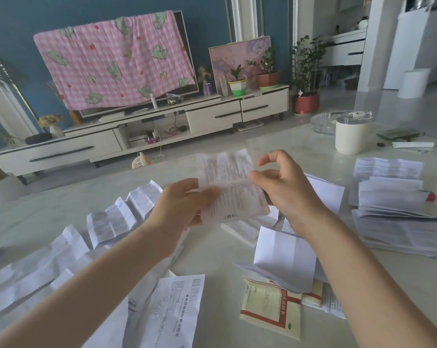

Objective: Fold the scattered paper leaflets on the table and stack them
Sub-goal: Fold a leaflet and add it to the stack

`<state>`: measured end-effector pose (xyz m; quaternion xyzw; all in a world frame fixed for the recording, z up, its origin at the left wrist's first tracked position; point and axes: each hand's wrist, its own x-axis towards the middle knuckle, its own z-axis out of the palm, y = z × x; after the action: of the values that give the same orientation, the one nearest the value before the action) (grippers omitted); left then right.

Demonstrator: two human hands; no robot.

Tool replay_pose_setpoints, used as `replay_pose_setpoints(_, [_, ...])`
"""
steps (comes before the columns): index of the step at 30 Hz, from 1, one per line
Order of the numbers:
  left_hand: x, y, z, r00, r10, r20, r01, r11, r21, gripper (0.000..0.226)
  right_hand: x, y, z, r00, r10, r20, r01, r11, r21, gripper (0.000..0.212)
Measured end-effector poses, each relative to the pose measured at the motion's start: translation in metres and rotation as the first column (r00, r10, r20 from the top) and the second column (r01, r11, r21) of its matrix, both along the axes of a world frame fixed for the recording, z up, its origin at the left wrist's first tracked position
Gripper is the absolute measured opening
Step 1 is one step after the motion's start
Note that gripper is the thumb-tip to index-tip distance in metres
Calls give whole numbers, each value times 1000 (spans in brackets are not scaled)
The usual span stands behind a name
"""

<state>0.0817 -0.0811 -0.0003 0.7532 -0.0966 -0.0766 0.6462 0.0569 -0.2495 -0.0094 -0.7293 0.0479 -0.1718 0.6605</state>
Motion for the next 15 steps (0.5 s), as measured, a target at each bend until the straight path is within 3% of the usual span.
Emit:
replay_pose_setpoints(3, [-1,-3,-3,981,125,145,-134,989,56,47,-3,-2,2,990,135,35,-135,991,4,20])
replay_pose_setpoints(6, [-5,-3,-1,954,83,288,-104,993,59,62,-3,-3,2,977,210,32,-209,977,-36,25])
replay_pose_setpoints(11, [1,1,-3,822,10,570,-234,917,322,29,-2,0,-3,993,93,69,-78,976,-202,12])
replay_pose_setpoints(13, [2,1,-4,781,14,624,-271,908,319,27,-1,1,-4,994,10,112,26,950,-311,9])
replay_pose_setpoints(15, [4,1,-2,804,54,591,-260,928,268,17,0,0,-3,991,-7,134,45,958,-284,7])
